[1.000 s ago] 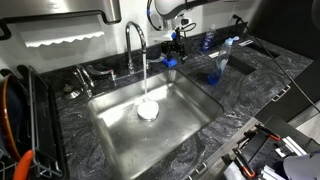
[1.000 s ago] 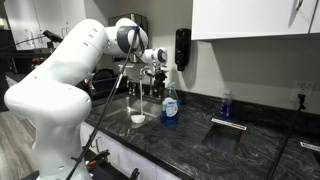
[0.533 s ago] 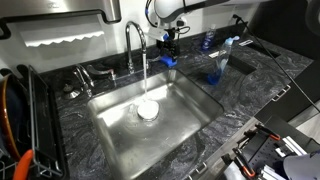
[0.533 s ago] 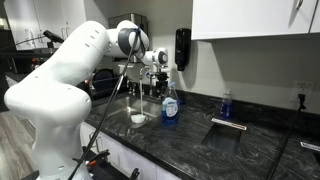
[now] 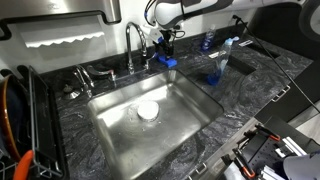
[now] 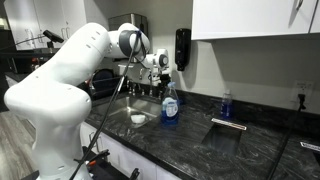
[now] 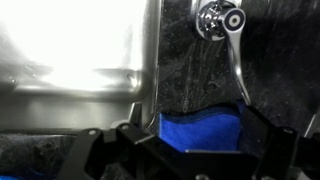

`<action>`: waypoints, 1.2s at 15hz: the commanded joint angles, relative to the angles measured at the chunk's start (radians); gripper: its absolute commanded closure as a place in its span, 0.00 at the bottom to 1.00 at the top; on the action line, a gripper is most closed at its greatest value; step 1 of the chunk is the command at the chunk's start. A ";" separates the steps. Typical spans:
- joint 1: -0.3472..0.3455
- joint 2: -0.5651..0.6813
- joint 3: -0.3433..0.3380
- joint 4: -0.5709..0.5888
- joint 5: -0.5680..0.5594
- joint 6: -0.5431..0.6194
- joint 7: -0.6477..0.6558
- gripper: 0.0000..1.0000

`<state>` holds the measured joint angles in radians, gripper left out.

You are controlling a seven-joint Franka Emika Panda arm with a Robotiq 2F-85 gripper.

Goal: Center the faucet, open and close it, and then remove the bowl from the sink and put it on the counter

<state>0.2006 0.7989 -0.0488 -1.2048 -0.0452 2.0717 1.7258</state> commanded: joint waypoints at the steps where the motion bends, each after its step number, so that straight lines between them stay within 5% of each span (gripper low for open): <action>1: 0.001 0.014 -0.012 -0.005 -0.004 0.098 0.000 0.00; 12: -0.020 -0.089 0.016 -0.017 0.019 -0.086 -0.112 0.00; 18: -0.025 -0.251 0.057 -0.188 0.046 -0.054 -0.269 0.00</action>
<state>0.1929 0.6784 -0.0288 -1.2334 -0.0347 2.0029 1.5550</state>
